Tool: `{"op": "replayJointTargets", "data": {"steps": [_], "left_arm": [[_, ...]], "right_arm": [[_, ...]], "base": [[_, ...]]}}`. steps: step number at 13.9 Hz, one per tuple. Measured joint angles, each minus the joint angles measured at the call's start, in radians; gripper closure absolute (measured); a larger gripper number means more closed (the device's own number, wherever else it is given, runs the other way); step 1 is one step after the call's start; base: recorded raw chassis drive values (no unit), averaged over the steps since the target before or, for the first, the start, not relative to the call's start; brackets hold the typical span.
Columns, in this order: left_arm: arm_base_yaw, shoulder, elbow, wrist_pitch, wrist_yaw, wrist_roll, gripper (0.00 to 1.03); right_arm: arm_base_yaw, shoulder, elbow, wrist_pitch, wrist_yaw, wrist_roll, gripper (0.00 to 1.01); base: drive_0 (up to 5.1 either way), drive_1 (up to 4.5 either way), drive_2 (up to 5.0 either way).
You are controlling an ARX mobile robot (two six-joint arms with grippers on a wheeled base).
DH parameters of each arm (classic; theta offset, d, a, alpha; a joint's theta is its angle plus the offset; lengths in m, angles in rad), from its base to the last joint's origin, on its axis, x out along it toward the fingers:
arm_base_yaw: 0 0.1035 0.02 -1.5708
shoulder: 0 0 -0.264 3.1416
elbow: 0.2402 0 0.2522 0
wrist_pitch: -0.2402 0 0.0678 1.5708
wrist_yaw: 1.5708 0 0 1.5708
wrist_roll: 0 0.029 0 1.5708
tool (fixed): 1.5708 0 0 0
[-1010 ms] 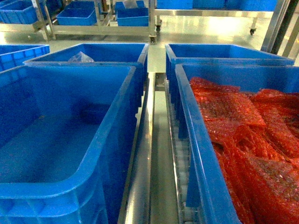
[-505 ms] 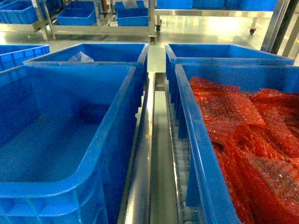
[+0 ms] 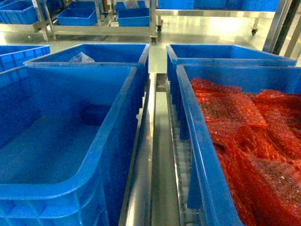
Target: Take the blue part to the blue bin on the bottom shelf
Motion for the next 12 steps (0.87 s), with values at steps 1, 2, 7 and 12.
{"op": "replayJointTargets", "data": {"steps": [1,2,7,12], "left_arm": [[0.000,0.000,0.000,0.000,0.000,0.000,0.05],[0.000,0.000,0.000,0.000,0.000,0.003,0.05],[0.000,0.000,0.000,0.000,0.000,0.003,0.05],[0.000,0.000,0.000,0.000,0.000,0.003,0.05]], "right_arm": [[0.000,0.000,0.000,0.000,0.000,0.000,0.03],[0.000,0.000,0.000,0.000,0.000,0.000,0.03],[0.000,0.000,0.000,0.000,0.000,0.000,0.03],[0.000,0.000,0.000,0.000,0.000,0.000,0.03]], "base": [[0.0,0.00,0.0],[0.0,0.00,0.0],[0.0,0.00,0.0],[0.0,0.00,0.0]]}}
